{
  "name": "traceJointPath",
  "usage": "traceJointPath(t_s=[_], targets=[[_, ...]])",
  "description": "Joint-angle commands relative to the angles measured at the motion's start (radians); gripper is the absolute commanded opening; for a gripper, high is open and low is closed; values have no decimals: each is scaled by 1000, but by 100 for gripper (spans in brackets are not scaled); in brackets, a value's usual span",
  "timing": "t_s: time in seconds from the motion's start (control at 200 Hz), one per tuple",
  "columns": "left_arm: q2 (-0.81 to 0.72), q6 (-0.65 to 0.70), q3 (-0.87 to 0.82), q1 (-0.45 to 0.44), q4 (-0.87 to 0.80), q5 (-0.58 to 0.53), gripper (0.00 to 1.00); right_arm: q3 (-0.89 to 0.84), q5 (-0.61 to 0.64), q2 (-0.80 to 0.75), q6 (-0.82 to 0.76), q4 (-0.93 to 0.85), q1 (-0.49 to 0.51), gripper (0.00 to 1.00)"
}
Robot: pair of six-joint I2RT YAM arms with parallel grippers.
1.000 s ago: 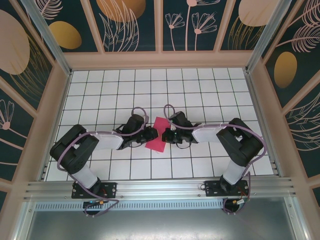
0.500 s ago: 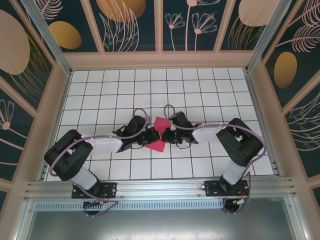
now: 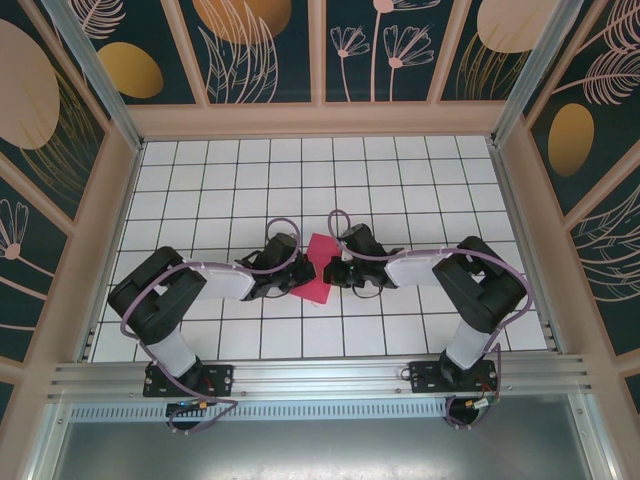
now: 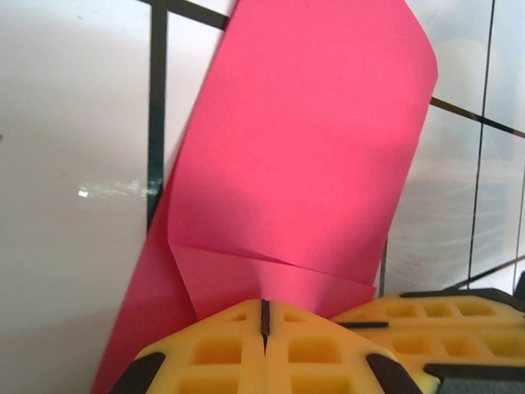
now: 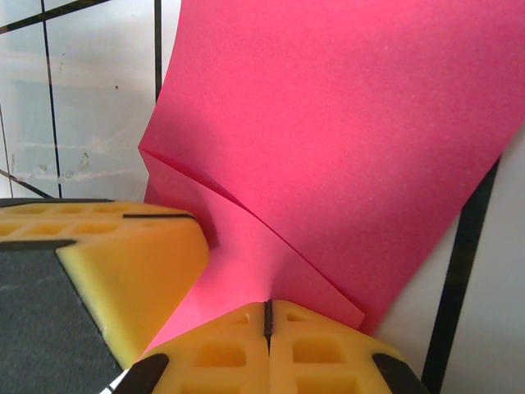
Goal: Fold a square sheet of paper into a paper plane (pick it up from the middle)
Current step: Fold the triangle a second time at the center of the table.
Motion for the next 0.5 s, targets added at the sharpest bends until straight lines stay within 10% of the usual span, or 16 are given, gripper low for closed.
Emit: traceJointPath(t_s=[0.0, 0.49], targets=[[32, 17, 23, 1, 3, -38, 5, -31, 2, 14, -13, -38, 0, 7], [24, -19, -66, 1, 78, 25, 5, 11, -123, -137, 3, -25, 38, 10]])
